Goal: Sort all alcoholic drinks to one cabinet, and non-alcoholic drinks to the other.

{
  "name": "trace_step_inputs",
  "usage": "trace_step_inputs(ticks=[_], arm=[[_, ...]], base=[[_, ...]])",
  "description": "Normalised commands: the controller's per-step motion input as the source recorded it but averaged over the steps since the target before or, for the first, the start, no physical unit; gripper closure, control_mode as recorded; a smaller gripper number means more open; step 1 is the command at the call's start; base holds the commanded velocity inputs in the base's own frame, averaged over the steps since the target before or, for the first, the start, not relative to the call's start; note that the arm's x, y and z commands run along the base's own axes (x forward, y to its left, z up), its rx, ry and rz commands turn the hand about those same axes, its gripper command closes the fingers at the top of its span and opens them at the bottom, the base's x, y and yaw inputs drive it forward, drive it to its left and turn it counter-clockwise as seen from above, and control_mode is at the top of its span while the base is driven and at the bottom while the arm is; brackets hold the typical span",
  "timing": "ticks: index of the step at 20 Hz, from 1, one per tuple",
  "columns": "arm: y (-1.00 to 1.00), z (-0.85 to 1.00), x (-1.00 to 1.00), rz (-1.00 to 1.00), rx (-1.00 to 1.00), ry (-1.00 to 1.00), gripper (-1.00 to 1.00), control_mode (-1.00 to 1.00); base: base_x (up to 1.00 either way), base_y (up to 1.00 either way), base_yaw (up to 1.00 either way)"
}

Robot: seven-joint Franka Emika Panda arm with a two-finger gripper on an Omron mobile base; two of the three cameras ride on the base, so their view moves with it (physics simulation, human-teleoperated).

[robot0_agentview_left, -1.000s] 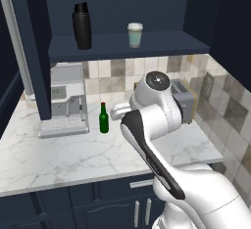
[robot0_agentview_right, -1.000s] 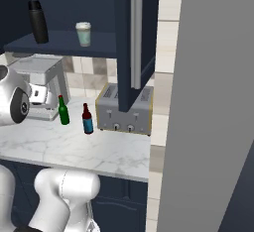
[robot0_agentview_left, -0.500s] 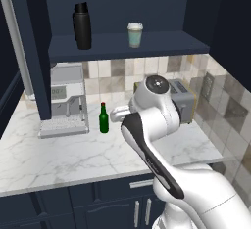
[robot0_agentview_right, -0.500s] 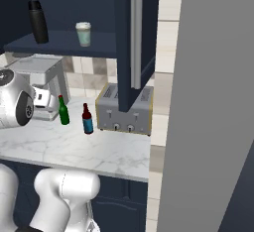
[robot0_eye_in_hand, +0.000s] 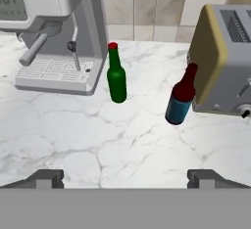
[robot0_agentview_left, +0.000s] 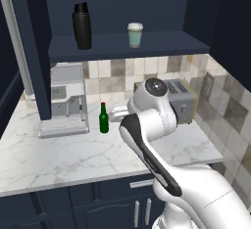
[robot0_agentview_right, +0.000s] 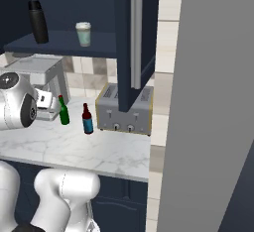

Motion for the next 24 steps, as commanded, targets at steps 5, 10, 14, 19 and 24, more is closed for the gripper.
trace_step_inputs(ticks=[5,10,14,19,24], arm=[[0.15,-0.08,0.23,0.00,0.00,0.00,-1.00,-1.00],[0.11,-0.11,0.26,0.00,0.00,0.00,-1.00,-1.00],[0.03,-0.21,0.28,0.00,0.00,0.00,-1.00,-1.00],[0.00,-0.22,0.26,0.00,0.00,0.00,-1.00,-1.00],[0.04,-0.17,0.21,0.00,0.00,0.00,-1.00,-1.00]], base=[[0.00,0.00,0.00],[0.00,0.00,0.00],[0.00,0.00,0.00],[0.00,0.00,0.00],[0.00,0.00,0.00]])
